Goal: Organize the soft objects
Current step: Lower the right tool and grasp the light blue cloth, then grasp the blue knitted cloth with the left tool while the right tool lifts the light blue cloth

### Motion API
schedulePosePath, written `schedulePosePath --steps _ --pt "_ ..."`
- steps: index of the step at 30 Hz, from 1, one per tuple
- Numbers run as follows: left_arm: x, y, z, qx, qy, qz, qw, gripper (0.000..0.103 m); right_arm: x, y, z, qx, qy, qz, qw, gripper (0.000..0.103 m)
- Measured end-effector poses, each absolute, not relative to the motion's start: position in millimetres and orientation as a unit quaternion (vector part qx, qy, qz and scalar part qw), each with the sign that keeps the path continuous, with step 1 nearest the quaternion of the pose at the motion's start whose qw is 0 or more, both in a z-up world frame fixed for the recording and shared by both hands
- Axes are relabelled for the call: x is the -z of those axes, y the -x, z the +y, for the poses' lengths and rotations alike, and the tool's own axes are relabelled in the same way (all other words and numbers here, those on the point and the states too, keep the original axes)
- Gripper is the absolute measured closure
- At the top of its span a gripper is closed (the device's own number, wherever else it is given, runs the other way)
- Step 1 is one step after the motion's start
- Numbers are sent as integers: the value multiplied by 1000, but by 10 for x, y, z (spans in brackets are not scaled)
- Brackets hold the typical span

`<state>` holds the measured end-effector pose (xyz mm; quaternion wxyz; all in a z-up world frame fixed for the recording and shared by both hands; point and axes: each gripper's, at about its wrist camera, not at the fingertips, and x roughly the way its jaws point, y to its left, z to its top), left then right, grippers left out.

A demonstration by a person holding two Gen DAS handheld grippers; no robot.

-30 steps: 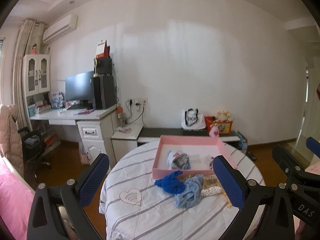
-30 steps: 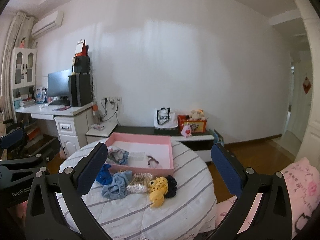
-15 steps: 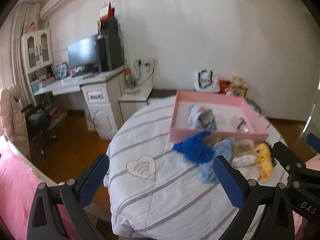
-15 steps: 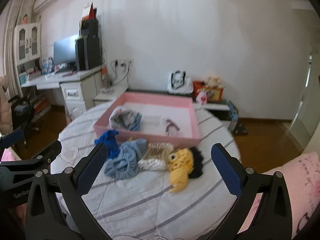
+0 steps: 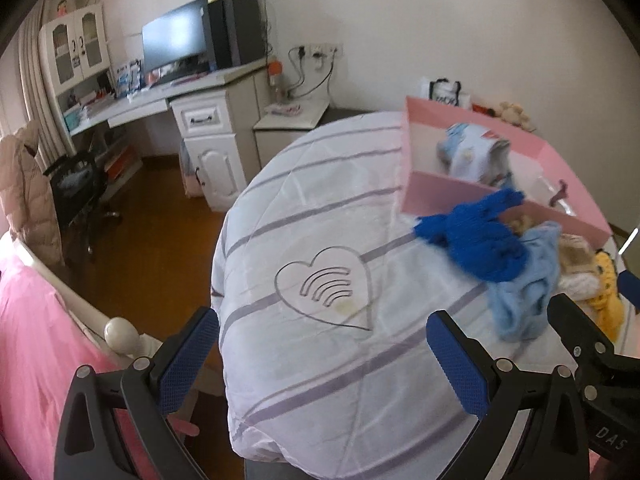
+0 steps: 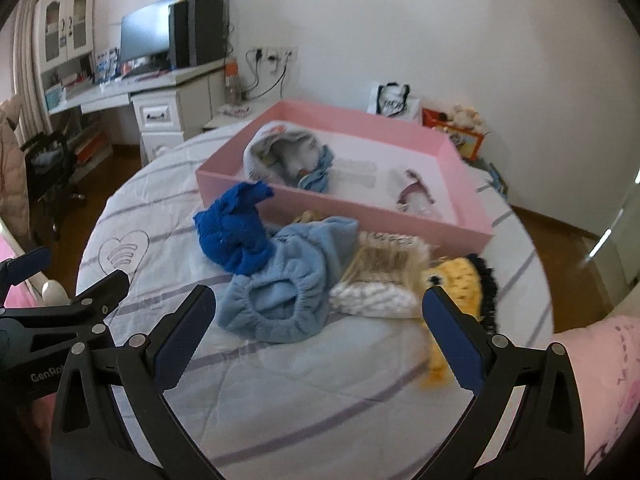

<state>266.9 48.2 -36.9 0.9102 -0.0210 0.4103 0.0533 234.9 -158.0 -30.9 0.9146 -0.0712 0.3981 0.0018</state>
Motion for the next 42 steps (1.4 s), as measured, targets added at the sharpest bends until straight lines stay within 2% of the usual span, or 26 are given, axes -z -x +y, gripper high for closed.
schedulePosePath --steps 6,9,13,15,16,17,18,19,21,23,26,34,42 --pt "527 -2810 659 -67 29 427 901 0 477 -2517 -1437 -20 79 415 906 1" --pt "612 -2869 725 -68 32 433 898 0 570 -2595 -1390 -30 75 427 901 6" --pt "689 -2912 802 -70 35 438 895 0 680 -2677 -1326 -28 88 431 898 7" --pt "712 -2934 817 -70 36 440 895 0 705 -2715 -1289 -23 100 429 897 11" --pt "720 -2939 831 -69 37 441 894 0 726 -2740 -1285 -20 102 431 897 23" --pt "721 -2953 841 -68 38 442 894 0 738 -2755 -1278 -15 105 433 895 39" --pt "727 -2964 853 -67 40 443 893 0 753 -2771 -1278 -9 109 434 894 46" --pt "732 -2968 865 -67 42 443 893 0 768 -2788 -1288 -13 105 438 893 57" --pt "728 -2969 878 -69 43 442 893 0 795 -2813 -1327 -25 80 448 890 62" --pt "726 -2964 878 -70 43 443 893 0 781 -2803 -1347 -21 80 445 891 75" --pt "698 -2937 864 -67 41 442 893 0 736 -2762 -1421 -27 60 446 893 84" --pt "595 -2851 665 -53 27 432 900 0 560 -2670 -1640 -50 15 434 899 87" --pt "504 -2807 383 -22 16 427 904 0 210 -2464 -1885 -37 -8 386 922 87"
